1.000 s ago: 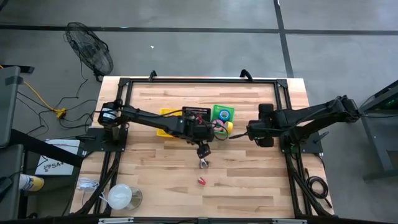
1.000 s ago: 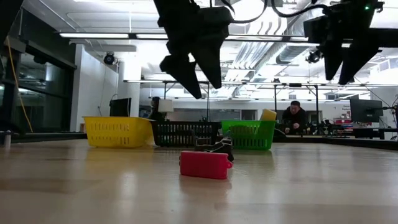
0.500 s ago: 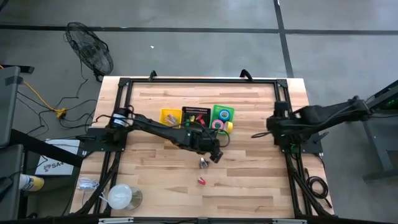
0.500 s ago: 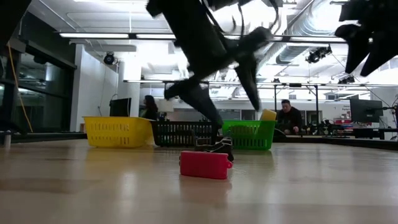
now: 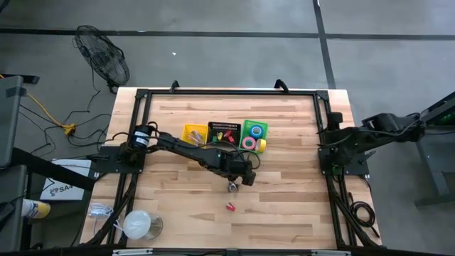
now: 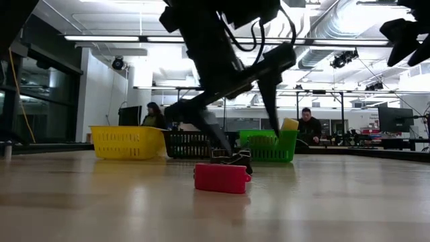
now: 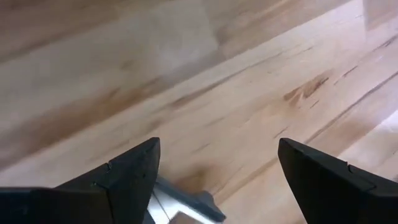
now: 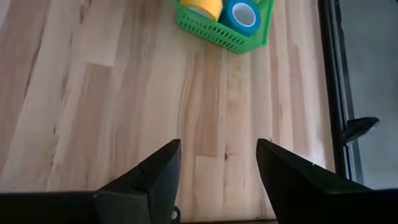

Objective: Pick and place Stapler, Stapler remover, tape
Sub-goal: Put the black staple remover into the yellow bin

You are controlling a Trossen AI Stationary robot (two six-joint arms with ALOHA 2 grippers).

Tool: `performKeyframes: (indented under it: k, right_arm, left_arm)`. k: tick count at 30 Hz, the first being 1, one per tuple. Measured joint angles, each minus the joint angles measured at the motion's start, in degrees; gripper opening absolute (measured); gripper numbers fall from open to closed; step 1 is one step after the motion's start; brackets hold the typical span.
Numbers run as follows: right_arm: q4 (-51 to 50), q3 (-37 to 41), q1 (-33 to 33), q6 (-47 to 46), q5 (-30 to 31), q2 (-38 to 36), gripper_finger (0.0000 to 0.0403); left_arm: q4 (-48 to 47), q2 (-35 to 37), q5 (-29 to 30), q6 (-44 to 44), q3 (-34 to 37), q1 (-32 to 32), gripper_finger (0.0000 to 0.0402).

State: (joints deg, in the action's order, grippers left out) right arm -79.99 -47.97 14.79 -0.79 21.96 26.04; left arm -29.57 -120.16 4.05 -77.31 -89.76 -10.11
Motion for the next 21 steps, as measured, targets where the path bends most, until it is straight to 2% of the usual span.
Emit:
performKeyframes:
  k: [3,8,21]
  right_arm:
    - [-1.3,0.0,0.0,1.3,-0.7,-1.1,0.0201]
    - [-1.6,0.0,0.0,2.9,-0.8,-1.3,0.02]
    - [-3.3,0.0,0.0,5.2,-1.2,-1.3,0.0201]
  left_arm:
    - [-3.6,0.0,-3.4,-3.3,0.0,0.0,0.0321]
    - [-7.9,0.0,-4.8,-7.2,0.0,0.0,0.0321]
    - [-5.6,-1.7,-10.4,-15.8,-0.1,-0.5,0.0321]
